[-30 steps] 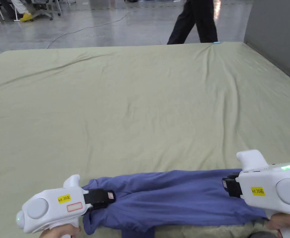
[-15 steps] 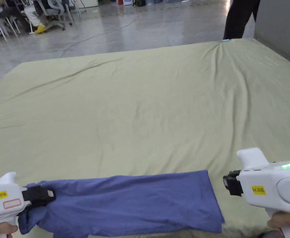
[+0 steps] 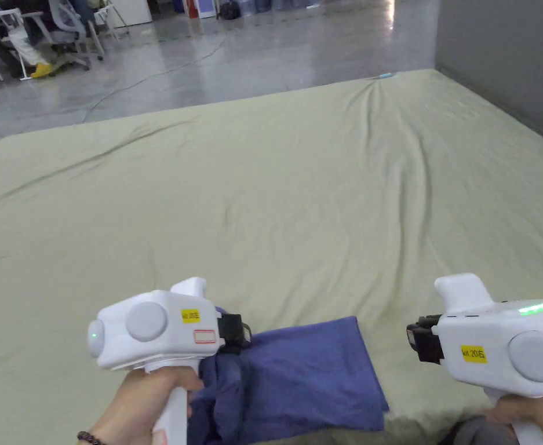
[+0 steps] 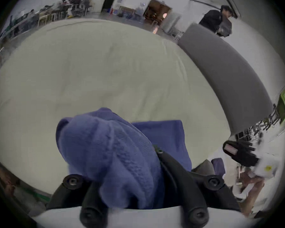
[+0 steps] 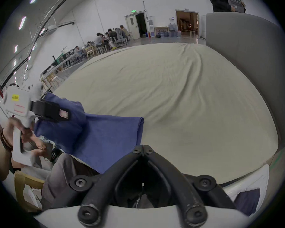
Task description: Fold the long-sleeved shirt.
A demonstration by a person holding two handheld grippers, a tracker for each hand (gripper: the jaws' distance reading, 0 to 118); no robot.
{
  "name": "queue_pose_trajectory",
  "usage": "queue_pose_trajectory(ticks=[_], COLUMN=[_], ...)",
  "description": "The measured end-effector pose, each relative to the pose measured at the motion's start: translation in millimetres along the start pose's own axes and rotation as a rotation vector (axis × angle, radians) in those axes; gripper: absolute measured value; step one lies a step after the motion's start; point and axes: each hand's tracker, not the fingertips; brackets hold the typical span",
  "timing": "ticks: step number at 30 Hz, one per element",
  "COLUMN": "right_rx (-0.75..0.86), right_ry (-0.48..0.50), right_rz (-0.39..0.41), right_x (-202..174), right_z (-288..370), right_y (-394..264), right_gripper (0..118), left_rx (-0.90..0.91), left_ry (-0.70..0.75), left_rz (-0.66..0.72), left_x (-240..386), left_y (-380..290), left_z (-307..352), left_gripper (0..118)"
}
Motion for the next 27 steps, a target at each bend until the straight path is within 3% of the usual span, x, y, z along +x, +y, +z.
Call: queue_pose_trajectory(ticks=[5,6,7,8,9,10,17,19,20,22,24,27], right_rx=[0.015,0.016,0.016,0.015,0.014,0.012,0.010,0.015,0.017,0.019,0.017,0.013], right_ry=[-0.032,-0.036,-0.039,-0.043,-0.046,-0.048,-0.038,-0.033,-0.028,-0.019,-0.011,-0.007], right_rz=[-0.059,-0.067,-0.072,-0.076,-0.079,-0.083,-0.077,-0.074,-0.074,-0.073,-0.064,-0.055], right_x=[20.1,23.2,25.8,27.7,29.7,31.2,27.2,23.4,21.8,17.3,12.4,5.3], right_z=[9.8,11.0,11.4,11.6,11.1,10.4,10.2,9.4,8.6,5.9,1.7,-3.0], right_y=[-6.8,-8.1,-9.2,-10.1,-11.2,-11.8,-13.1,-12.6,-12.1,-11.2,-9.4,-7.2], right_gripper=[0,0,0,0,0,0,0,0,0,0,0,0], left_rx=[-0.080,-0.082,-0.089,-0.098,-0.114,-0.122,0.045,0.103,0.136,0.137,0.124,0.057], left_ry=[-0.014,-0.044,-0.057,-0.074,-0.138,-0.203,-0.234,-0.207,-0.186,-0.062,0.060,0.013], left_rz=[-0.049,-0.061,-0.078,-0.076,-0.058,-0.033,0.029,0.082,0.076,-0.003,-0.090,-0.091], left_x=[34.2,40.0,44.6,45.8,45.3,45.5,23.9,8.0,0.4,-4.6,-4.5,2.7], left_y=[-6.5,-10.1,-11.6,-11.6,-11.1,-11.3,12.6,15.7,14.6,9.6,-0.1,-13.2], left_z=[-61.9,-65.7,-71.2,-74.9,-77.9,-77.9,-14.0,13.7,23.7,32.9,30.0,1.6], left_gripper=[9,17,33,64,86,101,104,98,70,0,0,0])
